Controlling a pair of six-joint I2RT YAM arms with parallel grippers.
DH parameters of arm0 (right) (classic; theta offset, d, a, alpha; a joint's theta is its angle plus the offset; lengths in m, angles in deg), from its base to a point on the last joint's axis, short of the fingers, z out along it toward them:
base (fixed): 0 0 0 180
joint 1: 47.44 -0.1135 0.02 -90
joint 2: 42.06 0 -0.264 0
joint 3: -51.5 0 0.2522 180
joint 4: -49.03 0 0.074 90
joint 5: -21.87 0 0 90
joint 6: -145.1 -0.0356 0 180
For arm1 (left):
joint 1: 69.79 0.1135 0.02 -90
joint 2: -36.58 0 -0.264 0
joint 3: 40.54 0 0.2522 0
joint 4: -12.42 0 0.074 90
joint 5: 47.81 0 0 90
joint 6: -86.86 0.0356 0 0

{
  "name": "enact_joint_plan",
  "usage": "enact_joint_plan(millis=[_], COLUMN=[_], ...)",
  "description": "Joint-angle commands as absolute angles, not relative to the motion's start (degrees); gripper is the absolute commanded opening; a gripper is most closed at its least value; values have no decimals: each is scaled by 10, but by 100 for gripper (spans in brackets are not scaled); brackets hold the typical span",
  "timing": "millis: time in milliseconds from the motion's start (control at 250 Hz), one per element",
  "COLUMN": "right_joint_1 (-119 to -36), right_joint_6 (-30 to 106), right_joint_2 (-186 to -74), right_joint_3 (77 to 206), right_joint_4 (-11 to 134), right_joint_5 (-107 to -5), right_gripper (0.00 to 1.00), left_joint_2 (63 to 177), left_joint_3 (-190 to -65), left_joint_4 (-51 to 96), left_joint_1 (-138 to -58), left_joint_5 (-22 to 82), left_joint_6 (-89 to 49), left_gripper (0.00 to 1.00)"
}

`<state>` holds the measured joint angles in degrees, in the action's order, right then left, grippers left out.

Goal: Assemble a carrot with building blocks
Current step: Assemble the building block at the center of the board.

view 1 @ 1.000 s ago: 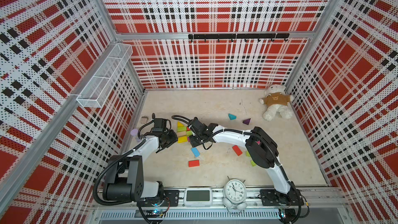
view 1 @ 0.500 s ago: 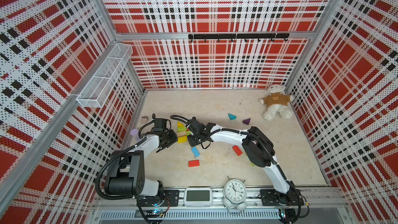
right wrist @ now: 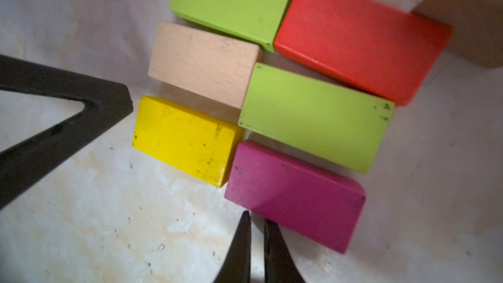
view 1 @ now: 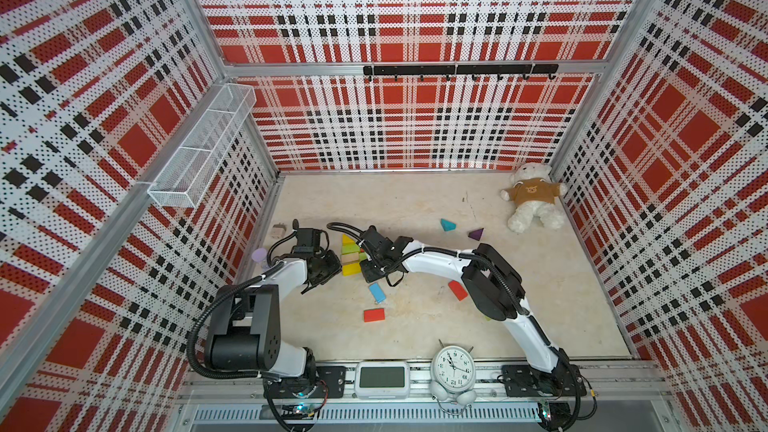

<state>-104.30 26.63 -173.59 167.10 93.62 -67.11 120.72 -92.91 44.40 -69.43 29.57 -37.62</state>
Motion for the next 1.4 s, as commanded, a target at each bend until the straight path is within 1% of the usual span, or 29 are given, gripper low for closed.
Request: enact_joint_plan(millis=[0, 792, 940, 1152, 1397], right_joint_1=[-1041, -1034, -1035, -1034, -1034], right_joint_6=[271, 282, 285, 286, 279], right_joint_2=[-1749, -1754, -1742, -1715, -1666], right_joint_3=[1689, 1703, 1692, 1667, 1611], right_joint_4=[932, 939, 933, 919, 890], right_joint_5=[-669, -659, -654, -650, -636], right_gripper=[13, 13, 13, 14, 14], left_joint_2=[1216, 1244, 1217, 1143, 1063], left_joint_3=[-945, -960, -953, -938, -908], left_joint_4=[429, 419, 424, 443, 528], left_joint_1=[-690, -690, -689, -695, -742], left_joint_5=[304, 295, 293, 283, 317], left_joint_6=[-379, -382, -390, -406, -416], left_gripper=[35, 34, 34, 35, 34])
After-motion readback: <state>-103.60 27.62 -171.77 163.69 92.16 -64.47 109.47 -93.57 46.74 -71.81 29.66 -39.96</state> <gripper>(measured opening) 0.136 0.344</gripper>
